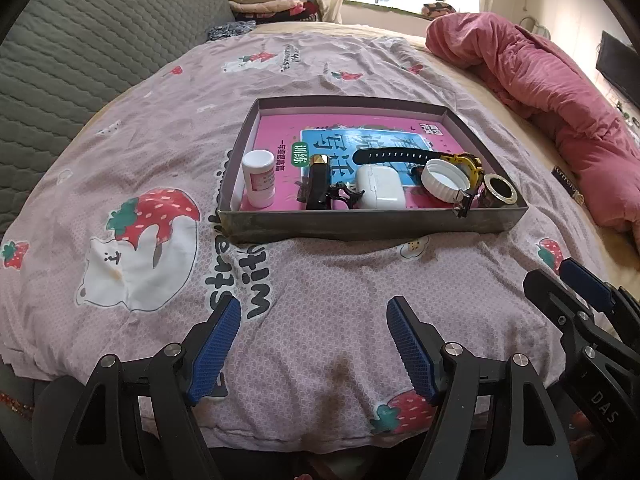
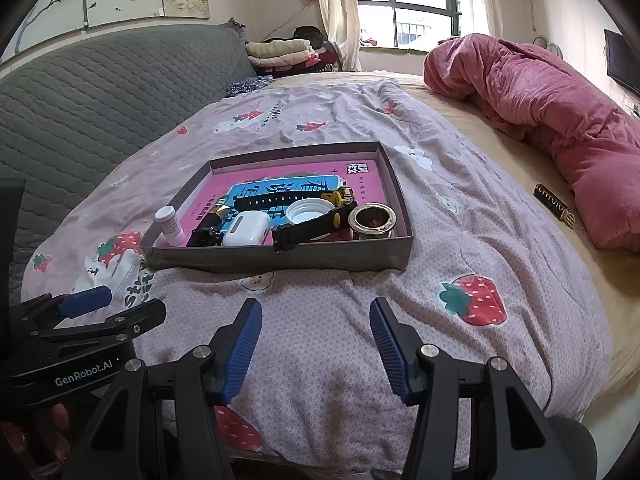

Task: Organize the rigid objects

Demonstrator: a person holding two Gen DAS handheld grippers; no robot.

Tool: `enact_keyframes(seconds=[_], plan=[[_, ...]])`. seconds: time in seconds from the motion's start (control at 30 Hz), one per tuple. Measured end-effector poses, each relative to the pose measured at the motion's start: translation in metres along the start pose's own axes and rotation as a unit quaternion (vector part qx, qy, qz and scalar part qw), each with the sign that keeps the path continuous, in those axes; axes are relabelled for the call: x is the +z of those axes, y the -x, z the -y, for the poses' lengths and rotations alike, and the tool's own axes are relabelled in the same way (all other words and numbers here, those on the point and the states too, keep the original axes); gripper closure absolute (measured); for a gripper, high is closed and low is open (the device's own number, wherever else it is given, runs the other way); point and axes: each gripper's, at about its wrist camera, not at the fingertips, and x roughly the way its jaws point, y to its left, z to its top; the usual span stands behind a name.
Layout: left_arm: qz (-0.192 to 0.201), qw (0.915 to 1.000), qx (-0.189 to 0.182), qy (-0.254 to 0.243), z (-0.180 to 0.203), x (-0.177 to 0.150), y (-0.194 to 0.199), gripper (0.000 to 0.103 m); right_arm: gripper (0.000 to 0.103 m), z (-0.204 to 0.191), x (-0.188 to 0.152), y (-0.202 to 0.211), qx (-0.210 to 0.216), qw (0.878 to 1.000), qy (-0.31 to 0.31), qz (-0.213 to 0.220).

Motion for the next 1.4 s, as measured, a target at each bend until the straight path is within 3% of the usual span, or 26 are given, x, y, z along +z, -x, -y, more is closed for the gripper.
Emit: enact_keyframes(seconds=[1.17,1.4], plan=[[-0.012,0.9997,0.021,0.002,0.0,-0.001,-0.012,0.026,0.047,0.013,-0.001,-0.013,0.013,1.0,-0.022,-0.012],[-0.019,0.9998,-0.003,0.008,-0.001,0.0,-0.016,0.026,0.047,0.012,0.0,-0.018,0.005,1.0,-0.004,-0.011]])
